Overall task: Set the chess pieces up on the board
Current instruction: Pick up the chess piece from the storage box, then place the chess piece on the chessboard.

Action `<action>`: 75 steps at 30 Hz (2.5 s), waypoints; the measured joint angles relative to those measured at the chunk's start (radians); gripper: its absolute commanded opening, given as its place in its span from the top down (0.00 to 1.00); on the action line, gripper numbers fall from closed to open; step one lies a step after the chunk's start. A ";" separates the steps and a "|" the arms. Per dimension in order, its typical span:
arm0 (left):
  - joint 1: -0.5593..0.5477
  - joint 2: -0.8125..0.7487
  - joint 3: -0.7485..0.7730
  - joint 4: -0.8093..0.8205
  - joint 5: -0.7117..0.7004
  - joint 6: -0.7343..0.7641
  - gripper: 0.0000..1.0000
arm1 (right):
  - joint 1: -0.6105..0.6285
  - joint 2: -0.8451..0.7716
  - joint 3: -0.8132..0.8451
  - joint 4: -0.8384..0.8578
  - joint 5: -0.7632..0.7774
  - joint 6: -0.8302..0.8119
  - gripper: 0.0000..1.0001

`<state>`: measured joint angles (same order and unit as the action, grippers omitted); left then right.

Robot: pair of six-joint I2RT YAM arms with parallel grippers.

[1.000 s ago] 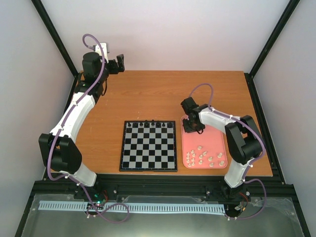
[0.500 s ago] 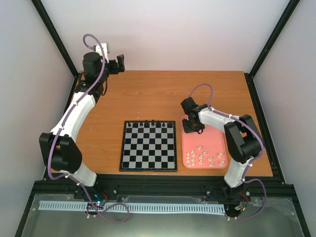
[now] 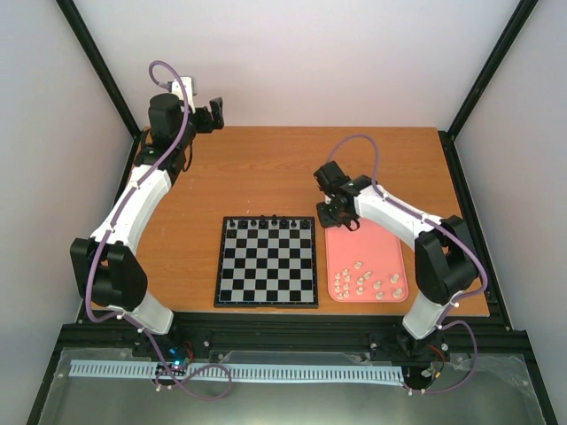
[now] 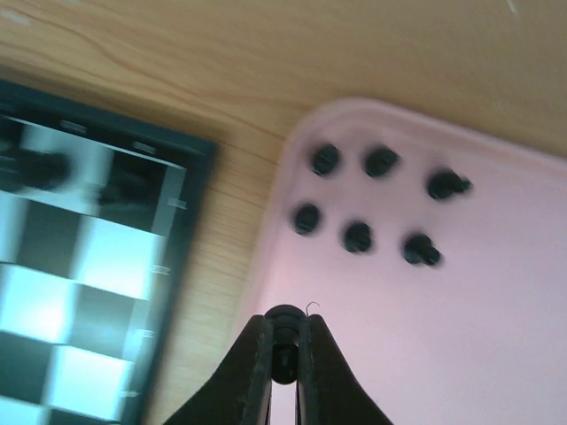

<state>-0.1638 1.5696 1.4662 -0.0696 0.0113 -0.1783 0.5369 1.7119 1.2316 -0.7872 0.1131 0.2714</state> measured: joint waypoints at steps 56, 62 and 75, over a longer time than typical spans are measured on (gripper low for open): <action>0.000 -0.003 0.000 0.001 -0.002 0.000 0.00 | 0.380 0.706 0.985 -0.228 -0.267 -0.160 0.96; 0.000 -0.003 0.000 0.001 0.000 0.000 0.00 | 0.380 0.738 1.003 -0.235 -0.263 -0.163 0.95; 0.000 -0.003 0.000 0.001 -0.001 0.000 0.00 | 0.381 0.760 1.015 -0.243 -0.252 -0.172 0.94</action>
<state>-0.1638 1.5661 1.4662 -0.0689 0.0105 -0.1780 0.9180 2.4714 2.2463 -1.0298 -0.1390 0.0994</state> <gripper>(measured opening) 0.999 0.072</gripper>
